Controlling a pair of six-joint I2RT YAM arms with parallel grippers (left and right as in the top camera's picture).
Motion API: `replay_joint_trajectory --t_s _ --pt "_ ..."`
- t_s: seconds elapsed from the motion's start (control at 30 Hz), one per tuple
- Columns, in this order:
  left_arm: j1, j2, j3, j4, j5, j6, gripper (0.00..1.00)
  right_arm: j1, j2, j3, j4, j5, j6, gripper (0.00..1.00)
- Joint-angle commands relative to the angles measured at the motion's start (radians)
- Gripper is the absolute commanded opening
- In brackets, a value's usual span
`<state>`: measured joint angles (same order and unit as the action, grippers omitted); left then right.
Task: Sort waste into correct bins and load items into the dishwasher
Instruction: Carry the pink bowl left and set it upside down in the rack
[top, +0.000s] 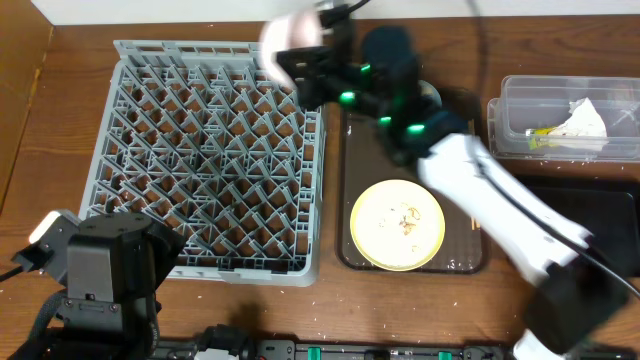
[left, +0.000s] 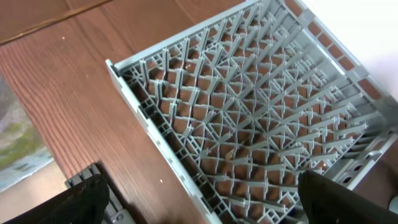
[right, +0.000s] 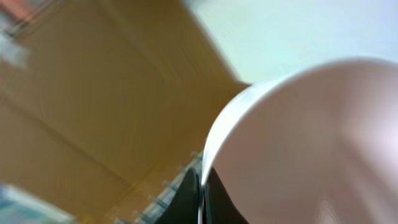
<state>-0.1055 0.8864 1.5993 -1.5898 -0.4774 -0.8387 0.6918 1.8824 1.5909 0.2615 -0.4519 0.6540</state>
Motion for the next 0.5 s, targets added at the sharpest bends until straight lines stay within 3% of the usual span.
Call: replay_joint_trajectory --t_s 0.0,0.17,0.47 --pt "0.005 0.001 0.008 -0.003 -0.013 -0.009 0.98 0.064 0.141 0.000 0.212 -0.108 0.214 0.01" --pt "0.005 0.001 0.008 -0.003 -0.013 -0.009 0.98 0.134 0.332 0.011 0.534 -0.098 0.441 0.01" --pt "0.005 0.001 0.008 -0.003 -0.013 -0.009 0.98 0.191 0.512 0.117 0.573 -0.174 0.475 0.01"
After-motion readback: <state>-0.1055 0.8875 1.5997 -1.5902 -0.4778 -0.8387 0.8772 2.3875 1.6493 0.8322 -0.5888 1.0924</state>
